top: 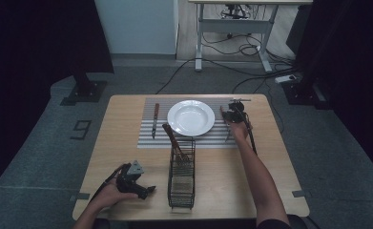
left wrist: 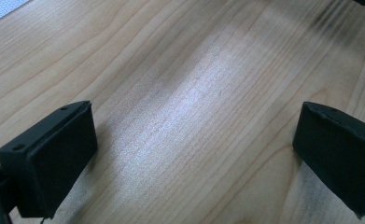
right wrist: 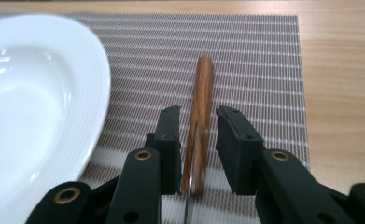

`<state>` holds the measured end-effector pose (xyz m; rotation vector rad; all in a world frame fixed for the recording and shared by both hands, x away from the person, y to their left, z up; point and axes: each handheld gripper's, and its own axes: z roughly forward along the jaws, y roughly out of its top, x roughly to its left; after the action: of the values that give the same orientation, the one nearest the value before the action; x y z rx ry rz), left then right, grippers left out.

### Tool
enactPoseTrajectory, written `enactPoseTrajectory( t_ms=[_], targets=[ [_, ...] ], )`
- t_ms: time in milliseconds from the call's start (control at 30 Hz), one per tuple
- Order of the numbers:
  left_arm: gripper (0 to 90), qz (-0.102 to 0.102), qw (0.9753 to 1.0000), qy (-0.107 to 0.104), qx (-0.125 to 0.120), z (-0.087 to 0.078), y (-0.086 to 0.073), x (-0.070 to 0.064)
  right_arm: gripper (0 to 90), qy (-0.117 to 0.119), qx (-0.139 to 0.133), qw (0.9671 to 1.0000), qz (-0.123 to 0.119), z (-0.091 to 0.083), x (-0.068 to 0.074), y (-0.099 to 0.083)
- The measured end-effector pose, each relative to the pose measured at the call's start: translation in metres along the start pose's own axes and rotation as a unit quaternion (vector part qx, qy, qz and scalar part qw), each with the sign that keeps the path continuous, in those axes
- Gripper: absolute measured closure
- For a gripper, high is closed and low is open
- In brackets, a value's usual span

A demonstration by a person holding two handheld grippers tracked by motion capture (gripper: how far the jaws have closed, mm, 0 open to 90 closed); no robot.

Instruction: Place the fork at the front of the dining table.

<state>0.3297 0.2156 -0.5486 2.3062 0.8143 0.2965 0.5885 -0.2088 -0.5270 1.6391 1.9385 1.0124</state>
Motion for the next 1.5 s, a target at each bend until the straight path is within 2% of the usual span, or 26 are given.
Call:
enactPoseTrajectory(
  t_ms=[133, 367, 567, 800, 867, 933, 1033, 1267, 1500],
  targets=[
    [0.0, 0.000, 1.0000, 0.000, 0.000, 0.000, 0.000, 0.000, 74.1, 0.004, 0.008, 0.9997, -0.023, -0.006, 0.000, -0.006],
    [0.0, 0.000, 1.0000, 0.000, 0.000, 0.000, 0.000, 0.000, 75.0, 0.002, 0.026, 0.9990, -0.037, -0.002, 0.002, -0.013],
    [0.0, 0.000, 1.0000, 0.000, 0.000, 0.000, 0.000, 0.000, 76.0, -0.007, 0.023, 0.9986, -0.046, 0.004, 0.004, -0.015],
    [0.0, 0.000, 1.0000, 0.000, 0.000, 0.000, 0.000, 0.000, 78.2, -0.005, 0.016, 0.9996, -0.024, 0.004, -0.002, -0.015],
    [0.0, 0.000, 1.0000, 0.000, 0.000, 0.000, 0.000, 0.000, 73.5, -0.007, 0.016, 0.9997, -0.019, 0.004, -0.006, -0.015],
    [0.0, 0.000, 1.0000, 0.000, 0.000, 0.000, 0.000, 0.000, 69.9, -0.014, 0.019, 0.9994, -0.025, 0.004, -0.008, -0.016],
    [0.0, 0.000, 1.0000, 0.000, 0.000, 0.000, 0.000, 0.000, 69.7, -0.019, 0.026, 0.9990, -0.031, 0.003, -0.009, -0.016],
    [0.0, 0.000, 1.0000, 0.000, 0.000, 0.000, 0.000, 0.000, 75.1, -0.037, 0.035, 0.9969, -0.059, 0.003, -0.005, -0.016],
    [0.0, 0.000, 1.0000, 0.000, 0.000, 0.000, 0.000, 0.000, 76.6, -0.039, 0.027, 0.9974, -0.055, 0.008, -0.005, -0.013]
  ],
)
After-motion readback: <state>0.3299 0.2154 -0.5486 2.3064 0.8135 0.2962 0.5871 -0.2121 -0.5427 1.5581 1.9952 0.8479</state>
